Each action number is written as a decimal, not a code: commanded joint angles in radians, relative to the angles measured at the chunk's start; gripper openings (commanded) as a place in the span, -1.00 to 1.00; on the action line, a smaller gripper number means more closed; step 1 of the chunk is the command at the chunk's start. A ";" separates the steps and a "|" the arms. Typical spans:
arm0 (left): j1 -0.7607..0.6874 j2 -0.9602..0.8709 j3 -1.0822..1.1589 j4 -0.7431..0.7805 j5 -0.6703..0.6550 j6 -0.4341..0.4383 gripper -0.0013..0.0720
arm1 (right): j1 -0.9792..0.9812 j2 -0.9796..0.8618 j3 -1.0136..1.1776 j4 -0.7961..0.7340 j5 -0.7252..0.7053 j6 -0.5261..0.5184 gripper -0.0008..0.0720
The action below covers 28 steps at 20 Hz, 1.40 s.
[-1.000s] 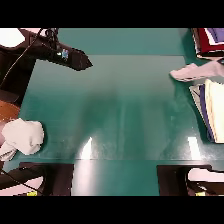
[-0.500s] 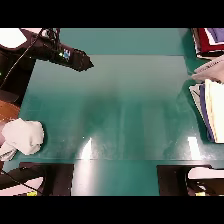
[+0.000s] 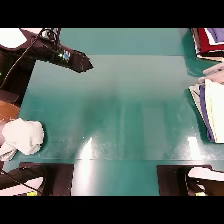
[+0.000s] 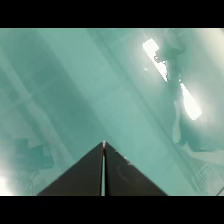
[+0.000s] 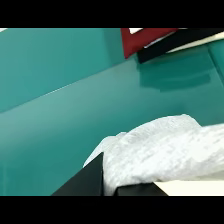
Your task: Fold the shirts.
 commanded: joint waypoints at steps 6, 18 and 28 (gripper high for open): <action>-0.001 0.000 0.000 0.000 -0.014 0.010 -0.91 | -0.138 0.296 -0.365 -0.246 0.093 -0.021 -0.94; -0.001 0.000 0.000 0.000 -0.019 0.035 -0.91 | -0.302 0.469 -0.754 -0.375 0.113 -0.008 0.28; -0.001 0.000 0.000 -0.001 0.006 0.034 -0.91 | 0.243 0.470 -0.753 -0.013 0.048 -0.002 0.11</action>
